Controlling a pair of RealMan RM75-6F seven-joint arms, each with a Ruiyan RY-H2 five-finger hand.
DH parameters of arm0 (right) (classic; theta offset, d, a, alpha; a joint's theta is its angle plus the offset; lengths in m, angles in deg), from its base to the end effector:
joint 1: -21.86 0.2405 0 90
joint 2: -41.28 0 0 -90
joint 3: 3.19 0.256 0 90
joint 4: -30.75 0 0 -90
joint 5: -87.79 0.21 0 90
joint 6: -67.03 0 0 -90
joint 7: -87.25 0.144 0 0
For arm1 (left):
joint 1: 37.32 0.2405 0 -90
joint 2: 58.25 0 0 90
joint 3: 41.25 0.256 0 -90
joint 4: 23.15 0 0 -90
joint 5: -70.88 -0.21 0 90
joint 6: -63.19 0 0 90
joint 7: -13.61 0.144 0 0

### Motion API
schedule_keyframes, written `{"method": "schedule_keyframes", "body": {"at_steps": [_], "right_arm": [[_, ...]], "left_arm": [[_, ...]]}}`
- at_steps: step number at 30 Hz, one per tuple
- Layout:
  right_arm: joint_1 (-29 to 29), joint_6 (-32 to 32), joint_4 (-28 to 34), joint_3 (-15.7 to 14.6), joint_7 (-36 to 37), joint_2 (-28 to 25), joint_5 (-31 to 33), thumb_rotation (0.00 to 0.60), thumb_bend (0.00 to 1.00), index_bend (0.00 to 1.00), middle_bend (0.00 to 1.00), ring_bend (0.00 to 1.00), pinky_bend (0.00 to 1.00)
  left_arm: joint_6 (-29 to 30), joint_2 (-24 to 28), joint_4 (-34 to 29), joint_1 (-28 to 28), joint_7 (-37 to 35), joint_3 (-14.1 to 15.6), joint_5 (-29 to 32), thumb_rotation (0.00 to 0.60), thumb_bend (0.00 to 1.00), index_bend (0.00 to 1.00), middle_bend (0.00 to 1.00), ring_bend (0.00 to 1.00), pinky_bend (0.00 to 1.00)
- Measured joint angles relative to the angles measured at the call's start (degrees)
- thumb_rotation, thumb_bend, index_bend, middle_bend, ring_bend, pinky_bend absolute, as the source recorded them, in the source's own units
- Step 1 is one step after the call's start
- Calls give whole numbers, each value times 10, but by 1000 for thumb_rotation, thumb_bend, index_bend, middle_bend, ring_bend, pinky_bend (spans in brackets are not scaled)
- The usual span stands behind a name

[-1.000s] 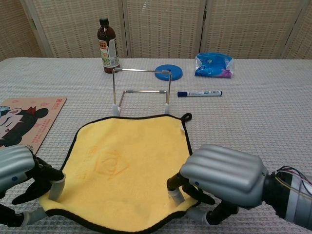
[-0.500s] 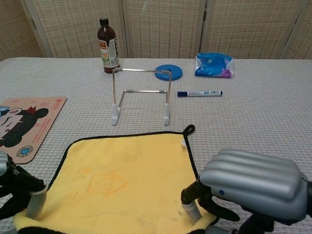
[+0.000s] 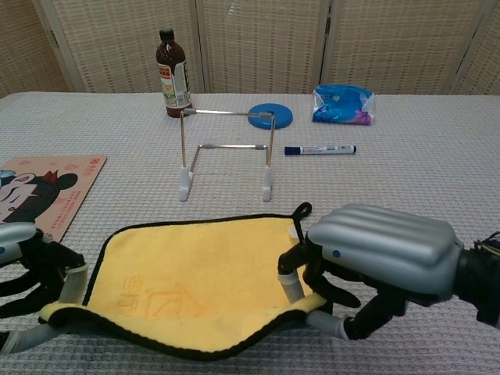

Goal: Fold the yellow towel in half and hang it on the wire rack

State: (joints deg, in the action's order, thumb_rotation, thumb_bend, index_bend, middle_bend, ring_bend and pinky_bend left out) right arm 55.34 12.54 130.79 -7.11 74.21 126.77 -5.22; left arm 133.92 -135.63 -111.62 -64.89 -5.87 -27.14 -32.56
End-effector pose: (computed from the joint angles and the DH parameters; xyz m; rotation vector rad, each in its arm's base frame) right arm -0.1311 -0.2031 -0.0384 2.3396 -0.9420 1.0679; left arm -0.2246 0.1909 0.0152 -2.1288 -1.3037 -1.1634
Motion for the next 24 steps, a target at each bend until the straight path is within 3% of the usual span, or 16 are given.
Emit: {"method": "schedule_keyframes", "body": {"at_steps": [10, 24], "right_arm": [[11, 15, -44, 46, -40, 46, 77, 600, 529, 656, 825, 959, 1000], [33, 14, -102, 82, -114, 96, 128, 600, 529, 656, 825, 959, 1000]], "left_arm": [[-90, 3, 16, -45, -80, -47, 79, 600, 428, 572, 913, 729, 914], [-151, -1, 54, -69, -186, -71, 128, 600, 428, 525, 913, 729, 916]]}}
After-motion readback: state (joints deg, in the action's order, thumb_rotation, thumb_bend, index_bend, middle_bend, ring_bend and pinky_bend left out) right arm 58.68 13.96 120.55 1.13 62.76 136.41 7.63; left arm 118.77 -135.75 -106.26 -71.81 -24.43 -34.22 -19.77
